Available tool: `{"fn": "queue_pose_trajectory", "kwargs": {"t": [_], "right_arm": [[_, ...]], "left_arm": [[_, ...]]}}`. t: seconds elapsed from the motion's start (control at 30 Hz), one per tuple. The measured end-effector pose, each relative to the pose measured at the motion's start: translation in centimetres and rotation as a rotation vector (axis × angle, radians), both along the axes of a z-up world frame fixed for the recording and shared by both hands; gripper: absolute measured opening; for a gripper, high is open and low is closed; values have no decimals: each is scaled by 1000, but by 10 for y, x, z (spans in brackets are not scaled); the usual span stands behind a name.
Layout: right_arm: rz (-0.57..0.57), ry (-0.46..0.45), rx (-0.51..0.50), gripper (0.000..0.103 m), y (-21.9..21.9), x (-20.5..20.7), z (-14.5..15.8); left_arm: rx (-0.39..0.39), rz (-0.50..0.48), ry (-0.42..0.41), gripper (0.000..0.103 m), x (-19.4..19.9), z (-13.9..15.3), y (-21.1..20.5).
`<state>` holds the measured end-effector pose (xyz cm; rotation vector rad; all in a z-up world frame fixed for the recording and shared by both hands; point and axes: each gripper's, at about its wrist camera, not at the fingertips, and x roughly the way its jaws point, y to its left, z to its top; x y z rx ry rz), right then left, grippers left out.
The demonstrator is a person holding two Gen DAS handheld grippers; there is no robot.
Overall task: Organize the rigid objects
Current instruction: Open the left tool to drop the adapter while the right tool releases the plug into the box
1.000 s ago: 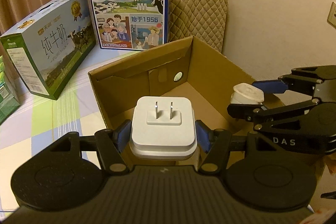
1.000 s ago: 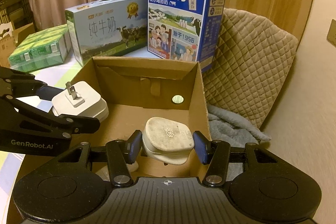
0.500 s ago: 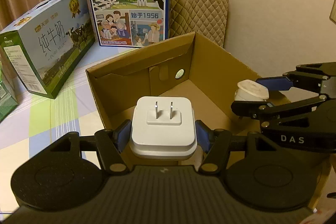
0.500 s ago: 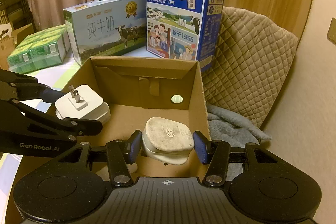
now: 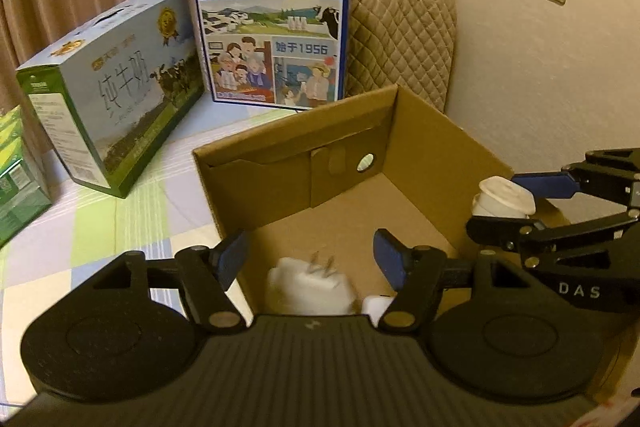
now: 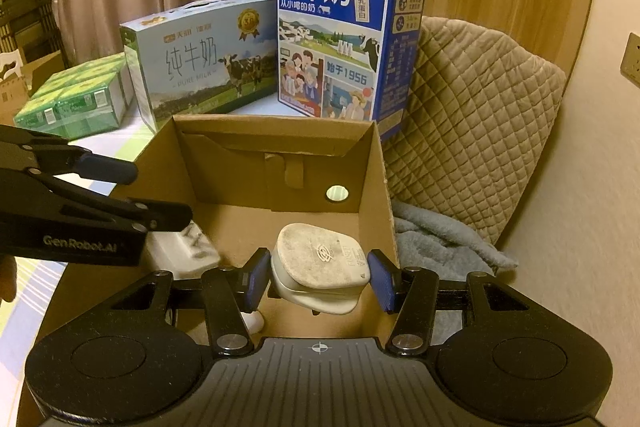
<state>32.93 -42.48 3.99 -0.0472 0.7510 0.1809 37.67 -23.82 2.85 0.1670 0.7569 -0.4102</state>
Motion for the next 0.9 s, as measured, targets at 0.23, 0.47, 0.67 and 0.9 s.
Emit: {"fn": "queue_pose_trajectory", "kwargs": {"t": [0.23, 0.47, 0.67, 0.9], "right_arm": [[0, -1, 9, 50, 5, -4, 4], [-3, -10, 9, 50, 6, -7, 9], [-1, -13, 8, 50, 8, -8, 12], [3, -10, 8, 50, 11, -7, 13]], "left_arm": [[1, -15, 0, 65, -9, 2, 2], [-1, -19, -17, 65, -15, 10, 5], [-3, -23, -19, 65, -18, 13, 6], [-8, -21, -22, 65, -17, 14, 8]]}}
